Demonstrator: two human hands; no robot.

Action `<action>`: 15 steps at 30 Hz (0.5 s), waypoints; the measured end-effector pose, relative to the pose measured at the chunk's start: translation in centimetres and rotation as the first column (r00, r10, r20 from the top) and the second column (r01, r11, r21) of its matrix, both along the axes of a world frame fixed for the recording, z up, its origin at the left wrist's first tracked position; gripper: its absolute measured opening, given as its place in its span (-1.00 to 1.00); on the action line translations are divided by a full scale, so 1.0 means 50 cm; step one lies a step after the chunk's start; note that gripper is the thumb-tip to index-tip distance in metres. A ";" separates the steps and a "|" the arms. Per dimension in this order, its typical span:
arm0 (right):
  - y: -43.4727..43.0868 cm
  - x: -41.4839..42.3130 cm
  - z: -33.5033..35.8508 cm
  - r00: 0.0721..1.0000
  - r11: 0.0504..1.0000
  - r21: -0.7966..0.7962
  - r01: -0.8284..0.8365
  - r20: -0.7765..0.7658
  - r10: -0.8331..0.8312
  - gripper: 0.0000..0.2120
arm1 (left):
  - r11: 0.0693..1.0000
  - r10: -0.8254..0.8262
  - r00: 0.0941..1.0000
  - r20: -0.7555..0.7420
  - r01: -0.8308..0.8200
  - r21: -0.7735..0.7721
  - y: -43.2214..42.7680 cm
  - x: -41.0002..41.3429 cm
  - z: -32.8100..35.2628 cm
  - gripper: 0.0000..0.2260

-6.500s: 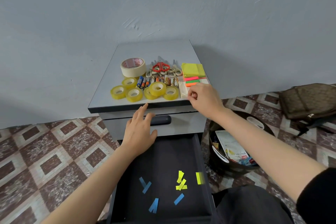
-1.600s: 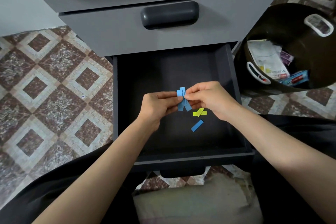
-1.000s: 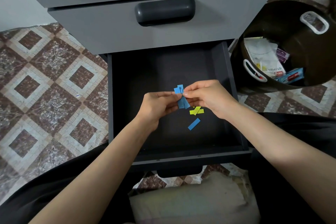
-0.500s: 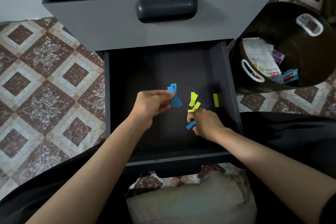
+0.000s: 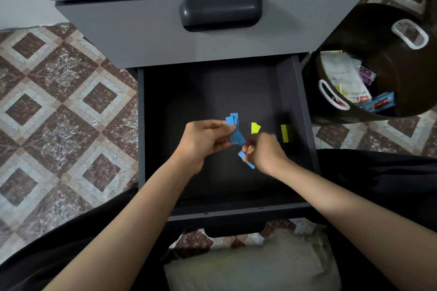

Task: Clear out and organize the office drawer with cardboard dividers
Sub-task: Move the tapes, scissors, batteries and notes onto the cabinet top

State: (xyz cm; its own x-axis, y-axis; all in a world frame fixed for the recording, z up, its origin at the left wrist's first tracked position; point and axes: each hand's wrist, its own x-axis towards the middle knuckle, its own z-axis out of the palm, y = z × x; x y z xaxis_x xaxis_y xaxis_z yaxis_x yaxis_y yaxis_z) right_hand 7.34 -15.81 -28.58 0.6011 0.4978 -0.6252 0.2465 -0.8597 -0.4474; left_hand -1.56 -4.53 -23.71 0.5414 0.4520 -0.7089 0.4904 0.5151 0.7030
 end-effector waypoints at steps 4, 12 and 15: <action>0.029 0.030 0.062 0.888 0.880 0.213 0.425 -0.286 -0.360 -0.84 | 0.999 -0.014 1.000 0.007 0.013 0.045 0.004 0.007 0.003 -0.95; 0.027 0.054 0.116 0.713 0.765 0.215 0.606 -0.574 -0.403 -0.94 | 0.989 -0.059 0.998 -0.002 0.058 0.137 -0.006 0.016 -0.002 -0.98; 0.027 0.054 0.121 0.690 0.756 0.210 0.620 -0.604 -0.398 -0.94 | 0.987 -0.039 0.999 0.001 0.038 0.155 -0.006 0.016 -0.002 -0.95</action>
